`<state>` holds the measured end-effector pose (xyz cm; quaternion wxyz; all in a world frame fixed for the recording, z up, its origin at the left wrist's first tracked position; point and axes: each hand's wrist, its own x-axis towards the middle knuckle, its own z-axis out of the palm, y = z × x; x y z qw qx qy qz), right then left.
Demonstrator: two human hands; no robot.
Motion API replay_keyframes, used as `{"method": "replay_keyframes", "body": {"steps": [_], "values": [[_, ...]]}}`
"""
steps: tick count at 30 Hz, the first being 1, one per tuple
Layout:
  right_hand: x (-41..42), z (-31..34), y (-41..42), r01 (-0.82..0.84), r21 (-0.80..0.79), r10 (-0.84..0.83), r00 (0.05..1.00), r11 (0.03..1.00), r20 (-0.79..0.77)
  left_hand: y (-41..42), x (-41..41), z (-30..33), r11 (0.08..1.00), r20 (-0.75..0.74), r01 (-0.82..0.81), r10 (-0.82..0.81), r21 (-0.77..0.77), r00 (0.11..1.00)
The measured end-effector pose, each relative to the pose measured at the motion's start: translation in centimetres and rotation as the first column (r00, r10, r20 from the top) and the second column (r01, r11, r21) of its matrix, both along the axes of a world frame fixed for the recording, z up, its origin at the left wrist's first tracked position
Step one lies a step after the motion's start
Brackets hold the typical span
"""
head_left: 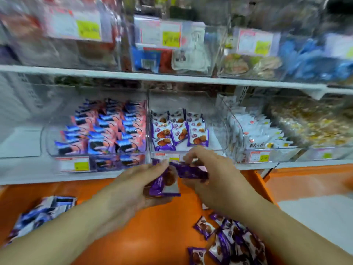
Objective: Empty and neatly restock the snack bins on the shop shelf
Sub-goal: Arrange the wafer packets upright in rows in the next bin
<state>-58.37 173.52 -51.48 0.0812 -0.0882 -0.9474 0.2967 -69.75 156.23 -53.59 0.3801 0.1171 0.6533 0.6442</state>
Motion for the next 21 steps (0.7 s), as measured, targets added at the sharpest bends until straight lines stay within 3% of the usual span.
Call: {"method": "replay_keyframes", "body": {"steps": [3,4,8,12,18,21], "values": [[-0.2,1.2,-3.3,-0.051,0.048,0.056,0.993,0.998,-0.103,-1.8,-0.6,1.2,0.994,-0.094,0.004,0.007,0.113,0.996],[-0.1,1.5,-3.9,-0.052,0.016,0.054,0.992,0.998,-0.113,-2.4,-0.8,1.4,0.987,-0.059,-0.013,0.023,0.16,0.998],[-0.4,2.9,-5.0,0.033,-0.279,-0.097,0.971,0.96,-0.219,-4.1,-1.6,3.0,0.971,0.024,-0.001,-0.005,0.241,1.0],[-2.2,3.8,-6.0,0.051,-0.463,-0.121,0.985,0.885,-0.122,-5.5,-2.7,3.8,0.973,-0.021,-0.014,0.019,0.23,1.0],[-3.3,2.1,-5.5,0.081,-0.442,-0.145,0.983,0.894,-0.113,-5.6,-3.5,3.5,0.978,-0.063,-0.057,0.071,0.202,0.995],[-3.1,2.3,-4.2,0.114,-0.391,-0.165,0.981,0.914,-0.1,-4.9,-4.0,3.0,0.968,-0.005,-0.141,0.145,0.207,0.989]]}}
